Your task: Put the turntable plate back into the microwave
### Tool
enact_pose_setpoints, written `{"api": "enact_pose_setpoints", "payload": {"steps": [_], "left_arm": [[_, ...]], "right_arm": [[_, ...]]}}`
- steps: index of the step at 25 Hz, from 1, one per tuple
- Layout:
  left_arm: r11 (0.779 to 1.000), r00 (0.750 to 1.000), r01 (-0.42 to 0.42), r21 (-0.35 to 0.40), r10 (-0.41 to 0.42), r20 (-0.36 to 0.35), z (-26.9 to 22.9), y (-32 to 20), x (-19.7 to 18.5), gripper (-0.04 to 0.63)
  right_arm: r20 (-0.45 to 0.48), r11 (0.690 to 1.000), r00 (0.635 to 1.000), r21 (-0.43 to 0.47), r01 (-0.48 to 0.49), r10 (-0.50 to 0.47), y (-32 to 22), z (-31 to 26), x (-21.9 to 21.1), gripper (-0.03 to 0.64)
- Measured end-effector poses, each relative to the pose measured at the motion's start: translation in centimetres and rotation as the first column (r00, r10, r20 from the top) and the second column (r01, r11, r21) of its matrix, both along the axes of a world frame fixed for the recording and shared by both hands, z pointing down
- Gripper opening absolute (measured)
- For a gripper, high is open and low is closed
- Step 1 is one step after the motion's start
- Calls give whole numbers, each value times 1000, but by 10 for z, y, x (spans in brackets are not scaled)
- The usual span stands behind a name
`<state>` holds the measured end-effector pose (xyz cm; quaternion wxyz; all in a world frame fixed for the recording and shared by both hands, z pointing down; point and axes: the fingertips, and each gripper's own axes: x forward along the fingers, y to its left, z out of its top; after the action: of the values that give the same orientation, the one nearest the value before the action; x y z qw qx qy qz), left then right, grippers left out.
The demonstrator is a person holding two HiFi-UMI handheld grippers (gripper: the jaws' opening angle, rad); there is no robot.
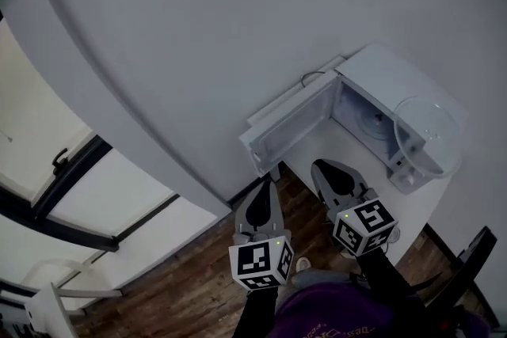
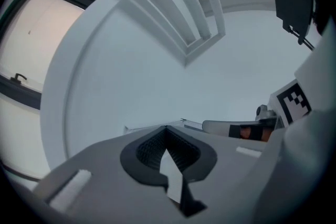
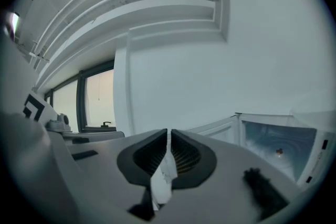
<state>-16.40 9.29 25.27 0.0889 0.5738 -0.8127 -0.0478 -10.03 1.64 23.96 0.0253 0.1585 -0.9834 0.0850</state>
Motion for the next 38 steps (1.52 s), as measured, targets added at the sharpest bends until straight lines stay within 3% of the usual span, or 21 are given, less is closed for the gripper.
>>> {"api": "enact_pose_setpoints", "payload": {"steps": [6,12,18,19,22,23,30,35,38], "left_arm": [[978,978,-208,4,208,-13,5,-59,34,8],[919,919,-395,-1,395,-13,1,-105,52,8],[798,798,-602,1,602,-16,-10,-152,81,8],[766,766,-643,8,643,-14,-11,-158,90,8],[632,633,-772,63,774,-11,-17,-168,119,8],[599,600,-797,75,800,-13,-17,-170,126,8],[440,440,-896,60,898,-12,-11,-184,172,8],[381,380,-923,53,924,-36,-3,-193,196,8],[354,352,-934,45,935,-43,3,-197,213,8]], "right_arm": [[-27,984,984,-12,-177,177,-38,8,43,12],[-1,928,929,-18,-371,371,-67,0,73,12],[35,790,789,3,-613,613,-93,-19,110,12],[40,763,763,5,-646,646,-96,-21,118,12],[52,654,653,15,-757,755,-98,-24,147,12],[55,618,618,19,-786,784,-98,-24,156,12],[52,413,413,4,-910,909,-86,-19,213,12],[43,310,309,-7,-951,950,-76,-13,246,12],[35,273,272,-22,-962,962,-71,-6,264,14]]}}
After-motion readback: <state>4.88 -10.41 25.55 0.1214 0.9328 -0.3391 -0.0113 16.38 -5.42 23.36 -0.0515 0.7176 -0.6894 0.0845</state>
